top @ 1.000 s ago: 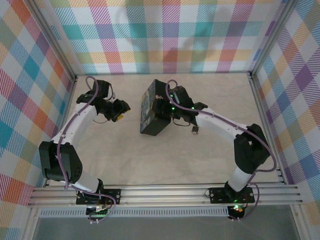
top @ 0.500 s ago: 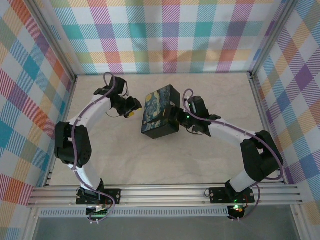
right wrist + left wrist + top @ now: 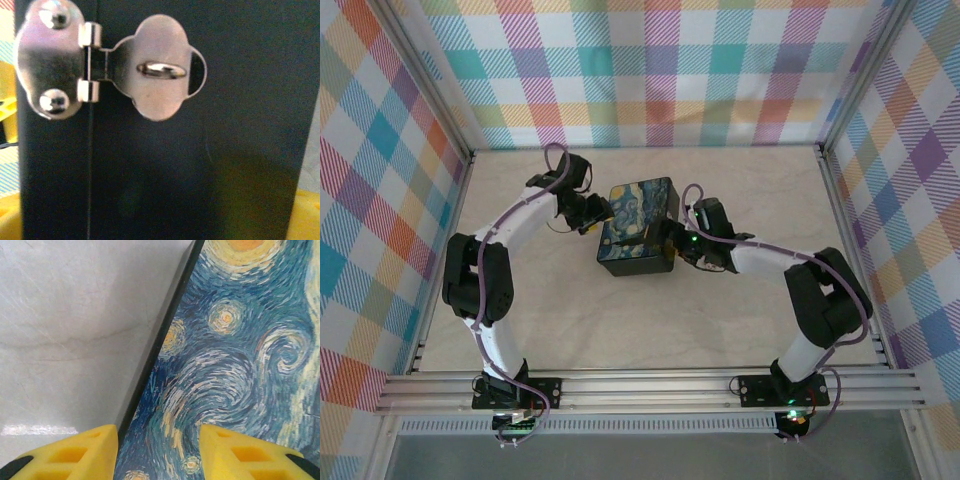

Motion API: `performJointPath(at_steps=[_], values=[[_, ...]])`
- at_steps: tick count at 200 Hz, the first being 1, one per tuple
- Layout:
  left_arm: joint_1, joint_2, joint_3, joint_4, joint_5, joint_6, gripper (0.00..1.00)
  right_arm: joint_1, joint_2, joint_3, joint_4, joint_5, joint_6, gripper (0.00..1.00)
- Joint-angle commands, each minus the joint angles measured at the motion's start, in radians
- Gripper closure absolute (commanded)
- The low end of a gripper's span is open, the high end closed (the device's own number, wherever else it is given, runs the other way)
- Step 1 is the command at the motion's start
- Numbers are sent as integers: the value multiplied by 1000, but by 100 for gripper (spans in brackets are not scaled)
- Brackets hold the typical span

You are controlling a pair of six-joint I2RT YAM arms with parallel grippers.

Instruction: Unlock the padlock with the key

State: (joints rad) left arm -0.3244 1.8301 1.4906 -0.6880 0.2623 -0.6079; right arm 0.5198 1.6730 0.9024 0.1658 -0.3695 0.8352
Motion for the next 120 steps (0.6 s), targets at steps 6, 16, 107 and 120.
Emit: performJointPath(at_steps=[6, 16, 107, 120], values=[[-23, 6, 43, -72, -95, 45, 53, -1, 55, 61, 6, -21, -13, 0], [-31, 10, 50, -93, -137, 60, 53, 0, 65, 73, 6, -21, -11, 0], [-68, 115, 73, -160, -322, 134, 48, -1, 126, 158, -77, -39, -57, 0], [-67, 136, 67, -158, -324, 123, 47, -5, 124, 164, -100, -32, -69, 0]])
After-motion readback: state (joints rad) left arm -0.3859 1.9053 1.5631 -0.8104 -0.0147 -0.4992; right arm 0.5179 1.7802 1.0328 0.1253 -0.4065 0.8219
